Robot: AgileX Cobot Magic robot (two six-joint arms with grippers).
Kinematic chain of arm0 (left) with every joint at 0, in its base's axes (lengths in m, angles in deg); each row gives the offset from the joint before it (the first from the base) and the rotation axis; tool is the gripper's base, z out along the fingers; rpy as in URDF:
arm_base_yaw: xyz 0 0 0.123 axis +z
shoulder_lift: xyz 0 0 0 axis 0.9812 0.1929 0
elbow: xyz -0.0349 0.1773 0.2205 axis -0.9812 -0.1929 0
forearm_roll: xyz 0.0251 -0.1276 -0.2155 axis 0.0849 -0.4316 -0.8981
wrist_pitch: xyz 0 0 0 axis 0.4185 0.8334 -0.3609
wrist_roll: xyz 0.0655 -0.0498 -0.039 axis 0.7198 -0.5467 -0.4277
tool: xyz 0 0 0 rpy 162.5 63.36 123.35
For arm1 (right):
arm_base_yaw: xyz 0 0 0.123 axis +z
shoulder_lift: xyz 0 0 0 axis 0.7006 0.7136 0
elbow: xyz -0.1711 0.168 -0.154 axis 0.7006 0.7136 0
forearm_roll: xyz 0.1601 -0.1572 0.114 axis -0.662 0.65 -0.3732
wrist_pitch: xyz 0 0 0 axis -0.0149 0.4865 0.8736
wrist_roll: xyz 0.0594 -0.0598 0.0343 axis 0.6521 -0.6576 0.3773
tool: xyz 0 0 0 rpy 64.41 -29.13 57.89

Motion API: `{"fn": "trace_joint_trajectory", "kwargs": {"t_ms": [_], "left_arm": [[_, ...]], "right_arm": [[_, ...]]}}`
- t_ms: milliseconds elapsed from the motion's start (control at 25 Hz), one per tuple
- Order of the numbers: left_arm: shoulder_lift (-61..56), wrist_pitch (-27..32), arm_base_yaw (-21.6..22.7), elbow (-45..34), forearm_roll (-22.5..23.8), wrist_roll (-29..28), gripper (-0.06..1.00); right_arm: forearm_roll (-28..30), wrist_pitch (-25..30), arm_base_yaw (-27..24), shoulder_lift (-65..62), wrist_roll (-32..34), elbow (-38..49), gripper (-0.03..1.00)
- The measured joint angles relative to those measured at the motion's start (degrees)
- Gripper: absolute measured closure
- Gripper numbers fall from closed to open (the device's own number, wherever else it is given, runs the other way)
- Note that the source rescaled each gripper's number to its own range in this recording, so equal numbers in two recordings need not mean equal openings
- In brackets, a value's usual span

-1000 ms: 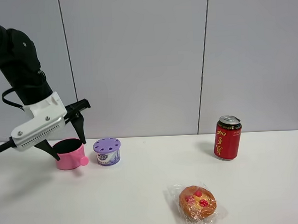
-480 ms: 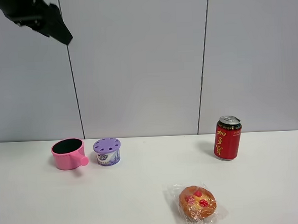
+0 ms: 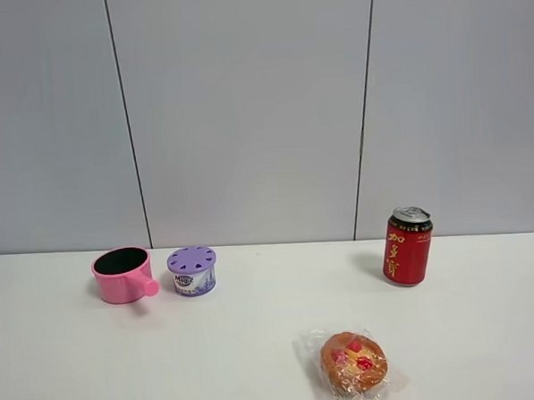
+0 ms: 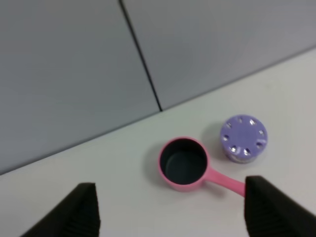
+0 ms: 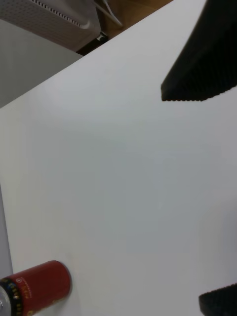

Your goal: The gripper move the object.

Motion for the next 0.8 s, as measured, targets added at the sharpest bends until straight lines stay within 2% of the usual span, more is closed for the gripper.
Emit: {"fn": "trace_joint_trajectory", "kwargs": {"t_ms": [280,400,600,800], "left_arm": [[-12.8,2.0,4.1,-6.5,0.1,-3.6,0.22],[-23.0,1.1,6.4,-16.9,0.1,-6.6,0.22],[-37.0,-2.8,6.8,-32.1,-0.2,-12.4,0.22],[-48.2,-5.5,6.8,-44.2,-0.3,-14.9,0.22]], "right_arm": [[0.0,0.0,0.0,0.0,0.0,0.0,-0.03],[0.0,0.0,0.0,0.0,0.0,0.0,-0.03],[0.0,0.0,0.0,0.0,0.0,0.0,-0.03],[0.0,0.0,0.0,0.0,0.0,0.0,-0.03]]}}
